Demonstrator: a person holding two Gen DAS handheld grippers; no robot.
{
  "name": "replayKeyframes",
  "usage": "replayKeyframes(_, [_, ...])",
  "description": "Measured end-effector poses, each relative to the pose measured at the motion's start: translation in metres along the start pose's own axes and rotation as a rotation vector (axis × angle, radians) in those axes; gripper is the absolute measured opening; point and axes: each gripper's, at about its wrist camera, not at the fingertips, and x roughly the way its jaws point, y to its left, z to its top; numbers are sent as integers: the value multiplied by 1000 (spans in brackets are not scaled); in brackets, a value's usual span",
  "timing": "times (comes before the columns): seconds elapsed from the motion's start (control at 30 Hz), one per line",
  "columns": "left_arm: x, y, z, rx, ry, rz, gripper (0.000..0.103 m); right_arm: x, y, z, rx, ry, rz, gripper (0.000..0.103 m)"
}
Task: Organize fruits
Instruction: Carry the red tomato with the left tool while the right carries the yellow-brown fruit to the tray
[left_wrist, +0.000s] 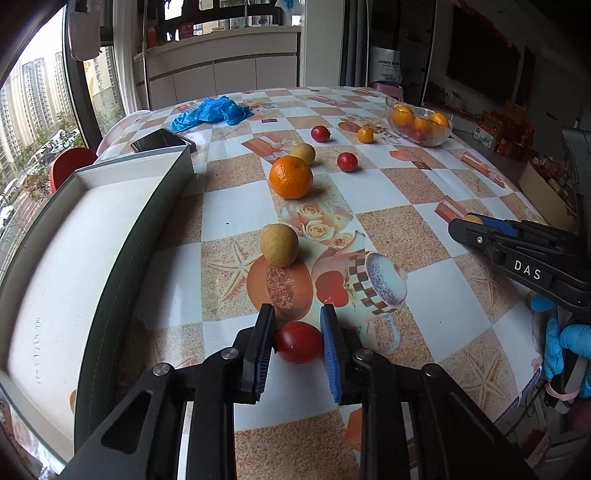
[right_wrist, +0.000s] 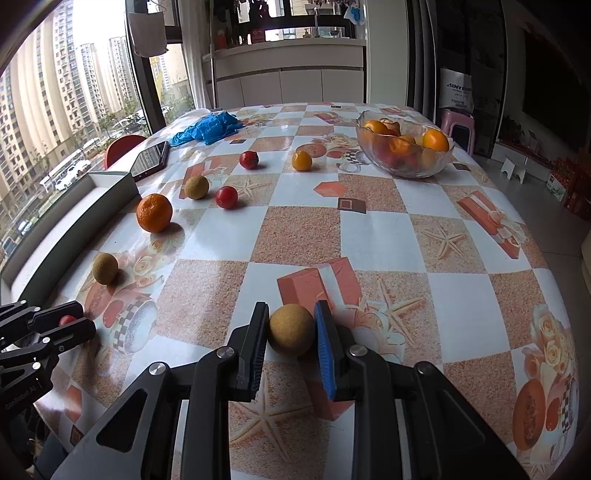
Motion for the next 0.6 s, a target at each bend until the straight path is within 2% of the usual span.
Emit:
replayKeyframes(0.2, [-10, 4, -1, -23, 1, -39, 27, -12, -9, -8, 72, 30, 53, 27])
replayKeyframes(0.37, [-24, 7, 5, -34, -38, -62, 27, -21, -18, -9, 137, 46, 65, 27])
replayKeyframes(0.6, [-39, 20, 6, -72, -65, -76, 27, -32, -8, -1, 138, 42, 71, 27])
